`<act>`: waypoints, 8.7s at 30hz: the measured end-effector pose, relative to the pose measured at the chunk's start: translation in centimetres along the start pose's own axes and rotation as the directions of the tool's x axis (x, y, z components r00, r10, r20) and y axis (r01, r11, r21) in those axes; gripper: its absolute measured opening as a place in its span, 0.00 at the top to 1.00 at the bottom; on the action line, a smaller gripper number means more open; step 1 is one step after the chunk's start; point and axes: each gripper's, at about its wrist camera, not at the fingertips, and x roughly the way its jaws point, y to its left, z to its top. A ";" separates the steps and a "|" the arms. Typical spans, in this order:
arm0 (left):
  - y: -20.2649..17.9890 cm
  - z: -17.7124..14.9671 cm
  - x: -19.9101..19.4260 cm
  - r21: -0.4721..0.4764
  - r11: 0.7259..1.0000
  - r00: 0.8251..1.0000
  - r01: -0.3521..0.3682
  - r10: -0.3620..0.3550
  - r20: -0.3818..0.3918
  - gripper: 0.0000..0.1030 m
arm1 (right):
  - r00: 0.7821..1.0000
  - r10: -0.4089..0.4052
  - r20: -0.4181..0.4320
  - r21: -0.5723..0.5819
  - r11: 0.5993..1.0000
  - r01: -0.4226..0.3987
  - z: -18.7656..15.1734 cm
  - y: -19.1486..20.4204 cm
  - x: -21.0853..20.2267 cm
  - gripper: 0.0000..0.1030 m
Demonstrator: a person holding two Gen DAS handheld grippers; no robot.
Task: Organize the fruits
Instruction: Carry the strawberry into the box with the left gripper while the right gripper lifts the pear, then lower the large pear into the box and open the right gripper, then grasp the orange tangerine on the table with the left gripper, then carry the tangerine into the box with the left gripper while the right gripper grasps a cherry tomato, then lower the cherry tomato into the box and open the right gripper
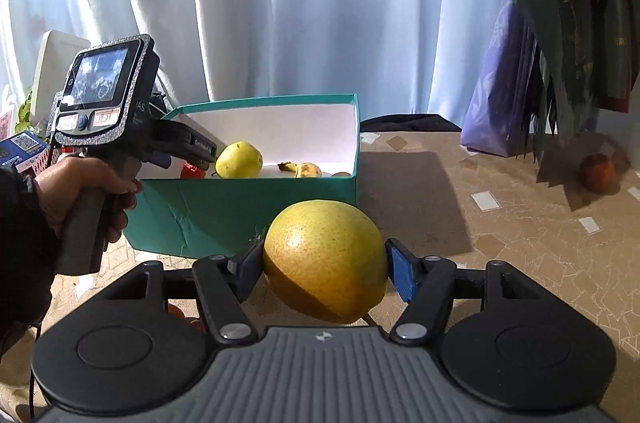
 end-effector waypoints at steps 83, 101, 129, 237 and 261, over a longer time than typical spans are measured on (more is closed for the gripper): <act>0.2 -15.8 -10.3 0.136 0.944 0.953 0.299 -0.303 0.005 0.18 | 0.997 -0.075 0.023 -0.034 0.997 0.076 -1.7 2.1 -0.1 0.15; 1.0 -15.4 -9.5 0.060 0.916 0.918 0.396 -0.394 -0.039 0.43 | 0.997 -0.078 0.001 -0.042 0.996 0.078 -1.5 2.1 0.0 0.15; 3.4 -13.9 -10.6 -0.023 0.942 0.941 0.334 -0.334 -0.052 0.56 | 0.997 -0.043 -0.058 -0.081 0.996 0.038 -1.9 3.5 1.2 0.15; -1.0 -0.5 0.4 -0.042 0.997 0.997 0.063 -0.064 -0.031 0.30 | 0.991 -0.127 0.028 -0.045 0.991 0.128 0.5 1.3 -0.4 0.77; 1.7 -0.7 -5.0 -0.121 0.987 0.994 0.106 -0.103 0.032 0.06 | 0.990 -0.108 0.092 -0.086 0.990 0.116 3.8 1.3 2.7 0.77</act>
